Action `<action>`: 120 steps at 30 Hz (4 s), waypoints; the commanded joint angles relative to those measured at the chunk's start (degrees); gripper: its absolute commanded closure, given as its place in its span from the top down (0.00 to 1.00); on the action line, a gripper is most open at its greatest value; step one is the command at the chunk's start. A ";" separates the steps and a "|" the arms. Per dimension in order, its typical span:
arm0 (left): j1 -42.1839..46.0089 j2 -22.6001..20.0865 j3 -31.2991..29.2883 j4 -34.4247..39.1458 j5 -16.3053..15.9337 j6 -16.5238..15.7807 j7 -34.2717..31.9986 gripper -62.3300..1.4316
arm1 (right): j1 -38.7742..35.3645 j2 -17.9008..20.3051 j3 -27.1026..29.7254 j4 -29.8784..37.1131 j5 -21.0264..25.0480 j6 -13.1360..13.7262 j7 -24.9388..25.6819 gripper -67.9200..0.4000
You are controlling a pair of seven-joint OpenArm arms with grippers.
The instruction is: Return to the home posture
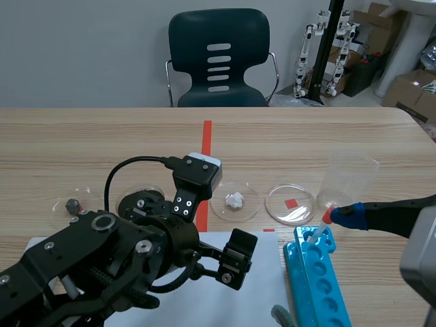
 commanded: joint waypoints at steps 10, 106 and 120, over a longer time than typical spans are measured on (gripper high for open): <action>-0.33 0.22 -0.15 0.33 0.00 -2.23 -2.23 1.00 | -0.22 0.13 0.15 0.31 0.63 -0.24 0.68 0.96; 47.93 -14.36 -32.59 28.00 5.70 -23.96 -56.28 1.00 | -0.22 0.13 0.15 0.31 0.63 -0.24 0.68 0.96; 47.93 -14.36 -32.59 28.00 5.70 -23.96 -56.89 1.00 | -0.22 0.13 0.15 0.31 0.63 -0.24 0.68 0.96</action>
